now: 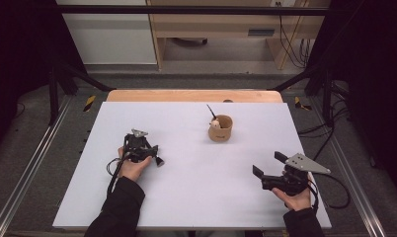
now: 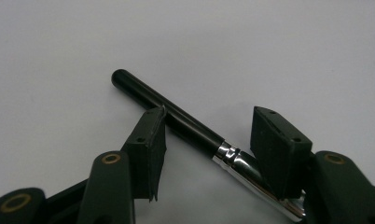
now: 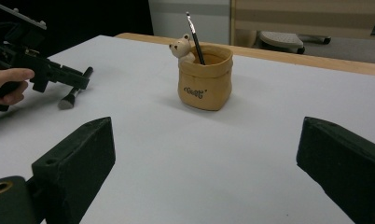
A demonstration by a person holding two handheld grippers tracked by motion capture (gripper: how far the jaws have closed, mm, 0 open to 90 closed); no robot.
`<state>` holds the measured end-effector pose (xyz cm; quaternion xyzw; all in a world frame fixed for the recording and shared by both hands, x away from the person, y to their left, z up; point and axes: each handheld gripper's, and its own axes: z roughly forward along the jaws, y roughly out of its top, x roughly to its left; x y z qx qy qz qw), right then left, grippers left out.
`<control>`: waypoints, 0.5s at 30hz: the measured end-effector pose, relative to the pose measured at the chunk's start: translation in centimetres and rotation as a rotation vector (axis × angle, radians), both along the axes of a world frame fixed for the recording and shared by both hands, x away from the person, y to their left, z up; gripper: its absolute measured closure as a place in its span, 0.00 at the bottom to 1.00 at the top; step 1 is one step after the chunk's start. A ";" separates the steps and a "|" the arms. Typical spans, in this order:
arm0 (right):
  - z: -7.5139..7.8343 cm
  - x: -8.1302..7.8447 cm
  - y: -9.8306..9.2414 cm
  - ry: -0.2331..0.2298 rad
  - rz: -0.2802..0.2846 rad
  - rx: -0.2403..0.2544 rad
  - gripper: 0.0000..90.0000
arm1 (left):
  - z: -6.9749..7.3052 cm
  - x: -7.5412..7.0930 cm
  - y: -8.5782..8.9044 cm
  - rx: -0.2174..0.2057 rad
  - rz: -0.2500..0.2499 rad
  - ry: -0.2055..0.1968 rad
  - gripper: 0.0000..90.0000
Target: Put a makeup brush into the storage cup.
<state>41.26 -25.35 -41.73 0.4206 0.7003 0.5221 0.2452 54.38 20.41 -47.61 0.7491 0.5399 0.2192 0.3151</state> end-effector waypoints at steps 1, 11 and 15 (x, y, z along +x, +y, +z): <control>0.0 0.0 0.0 0.001 -0.001 0.001 0.05 | 0.1 0.0 0.0 0.002 0.000 0.004 0.51; 0.0 0.0 0.1 0.005 0.000 0.000 0.06 | 0.3 -0.4 0.1 -0.004 -0.033 0.022 0.61; 0.0 0.0 0.1 0.005 0.000 0.000 0.06 | 0.2 -0.7 -0.1 0.001 -0.043 0.020 0.63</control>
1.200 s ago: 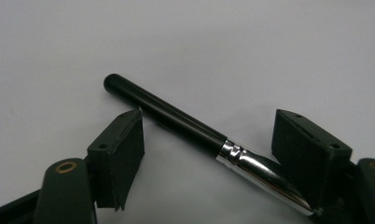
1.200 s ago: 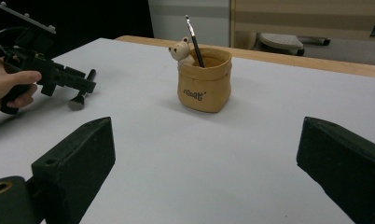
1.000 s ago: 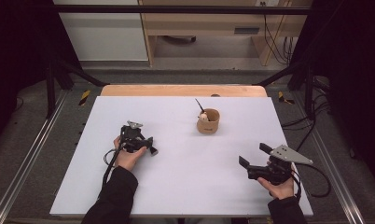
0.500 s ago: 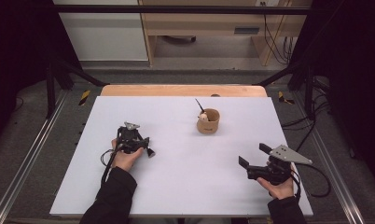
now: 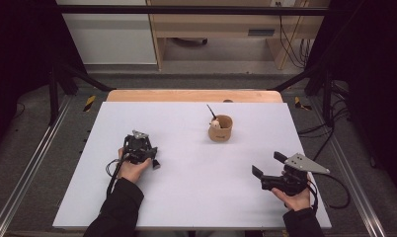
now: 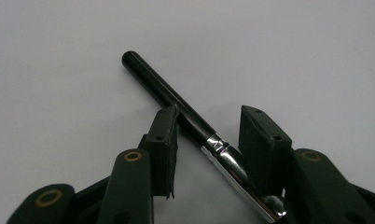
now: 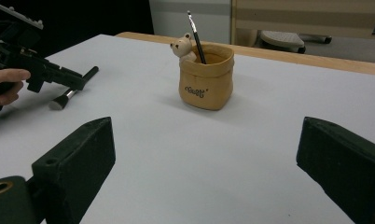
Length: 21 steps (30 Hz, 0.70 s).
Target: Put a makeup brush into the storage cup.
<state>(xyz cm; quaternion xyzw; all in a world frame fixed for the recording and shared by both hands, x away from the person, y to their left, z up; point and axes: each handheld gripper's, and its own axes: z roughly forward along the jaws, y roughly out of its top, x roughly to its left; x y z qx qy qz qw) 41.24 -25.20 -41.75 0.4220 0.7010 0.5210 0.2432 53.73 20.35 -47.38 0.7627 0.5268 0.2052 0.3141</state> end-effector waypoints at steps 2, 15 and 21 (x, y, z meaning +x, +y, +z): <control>0.0 0.0 0.0 -0.001 0.000 0.000 0.06 | 0.0 -0.1 0.1 -0.003 -0.005 0.002 0.65; 0.0 0.0 0.0 -0.001 0.000 -0.002 0.06 | 0.2 -0.3 -0.1 -0.012 -0.062 0.023 0.80; -0.1 0.1 0.0 -0.001 0.003 -0.003 0.06 | 0.3 -0.3 -0.1 -0.024 -0.083 0.036 0.85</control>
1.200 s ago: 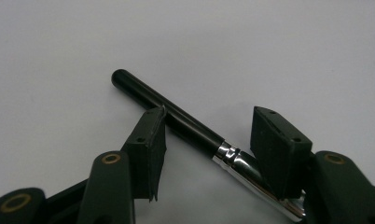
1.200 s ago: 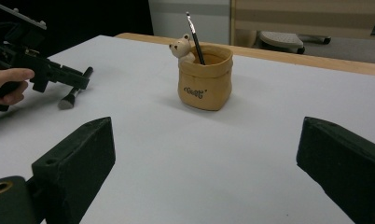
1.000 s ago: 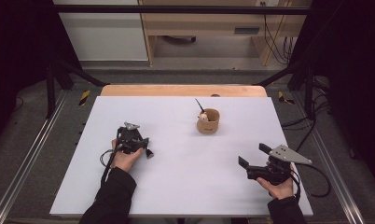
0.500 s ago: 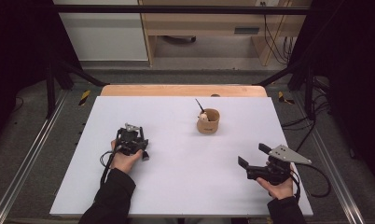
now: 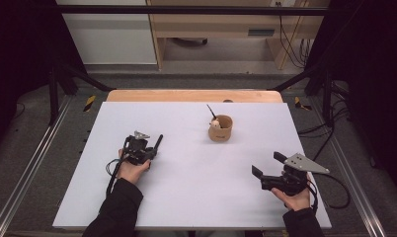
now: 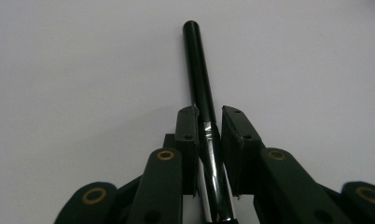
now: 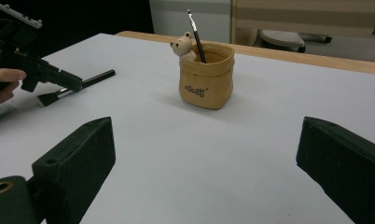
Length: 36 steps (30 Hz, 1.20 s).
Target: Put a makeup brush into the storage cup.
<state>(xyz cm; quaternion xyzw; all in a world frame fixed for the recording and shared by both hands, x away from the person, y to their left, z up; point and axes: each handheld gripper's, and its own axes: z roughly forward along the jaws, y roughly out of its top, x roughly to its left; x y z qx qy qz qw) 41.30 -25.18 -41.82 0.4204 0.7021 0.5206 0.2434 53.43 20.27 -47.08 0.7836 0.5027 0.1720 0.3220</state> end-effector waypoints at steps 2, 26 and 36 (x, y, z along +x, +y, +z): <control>0.0 0.0 0.0 0.000 0.000 -0.002 0.06 | 0.0 0.0 0.0 0.005 -0.012 0.002 0.86; 0.1 0.0 -0.1 0.000 0.000 0.001 0.06 | 2.2 1.7 -1.6 0.119 -0.131 0.094 0.55; 0.1 0.0 -0.1 -0.002 0.004 0.002 0.06 | 1.5 2.5 -1.3 0.144 -0.138 0.152 0.68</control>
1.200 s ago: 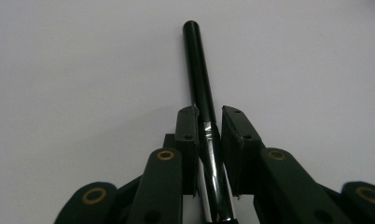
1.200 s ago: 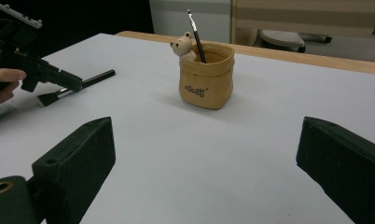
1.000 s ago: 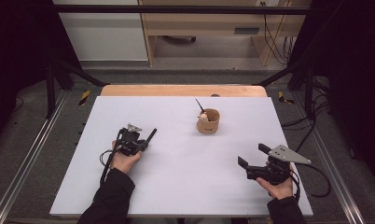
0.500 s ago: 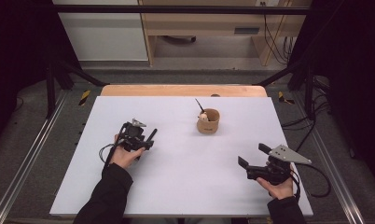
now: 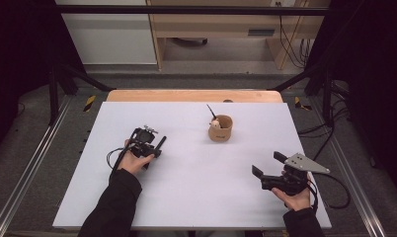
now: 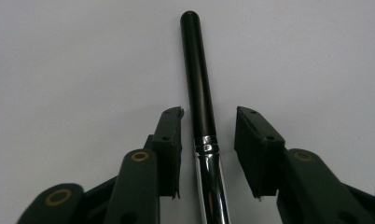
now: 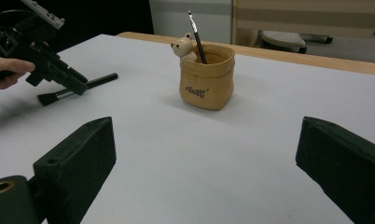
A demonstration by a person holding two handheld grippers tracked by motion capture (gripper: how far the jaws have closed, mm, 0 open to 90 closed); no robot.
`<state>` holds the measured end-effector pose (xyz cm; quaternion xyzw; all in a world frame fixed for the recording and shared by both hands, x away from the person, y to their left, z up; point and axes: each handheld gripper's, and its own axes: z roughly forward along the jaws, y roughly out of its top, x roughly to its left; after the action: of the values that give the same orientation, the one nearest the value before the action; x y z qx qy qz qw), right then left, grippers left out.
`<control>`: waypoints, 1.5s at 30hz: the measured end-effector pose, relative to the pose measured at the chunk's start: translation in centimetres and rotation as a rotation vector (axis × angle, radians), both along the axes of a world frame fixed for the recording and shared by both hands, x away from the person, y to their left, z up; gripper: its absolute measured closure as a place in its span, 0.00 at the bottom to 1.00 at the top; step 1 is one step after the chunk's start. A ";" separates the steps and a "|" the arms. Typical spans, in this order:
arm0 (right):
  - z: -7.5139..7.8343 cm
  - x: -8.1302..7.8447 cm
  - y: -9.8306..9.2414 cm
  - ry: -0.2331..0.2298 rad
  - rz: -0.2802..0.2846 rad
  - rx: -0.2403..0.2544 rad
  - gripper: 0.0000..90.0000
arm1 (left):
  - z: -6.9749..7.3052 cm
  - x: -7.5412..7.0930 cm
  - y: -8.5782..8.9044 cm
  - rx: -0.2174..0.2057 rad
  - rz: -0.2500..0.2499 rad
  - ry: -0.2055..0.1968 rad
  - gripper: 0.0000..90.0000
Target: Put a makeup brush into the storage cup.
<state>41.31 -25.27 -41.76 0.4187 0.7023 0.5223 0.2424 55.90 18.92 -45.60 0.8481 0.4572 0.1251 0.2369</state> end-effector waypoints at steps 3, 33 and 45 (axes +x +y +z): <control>0.0 0.0 0.0 0.004 -0.001 0.001 0.06 | 0.0 0.1 0.1 0.008 0.002 0.000 0.74; 0.0 0.0 0.2 0.008 0.004 -0.001 0.06 | 0.5 0.0 -0.5 0.090 -0.075 0.029 0.88; 0.0 0.0 0.2 0.007 0.003 -0.001 0.06 | 1.2 -0.6 -0.7 0.073 -0.108 0.001 0.88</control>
<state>41.28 -25.11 -41.75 0.4192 0.7040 0.5210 0.2394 55.27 18.23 -44.36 0.8797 0.4058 0.1281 0.2123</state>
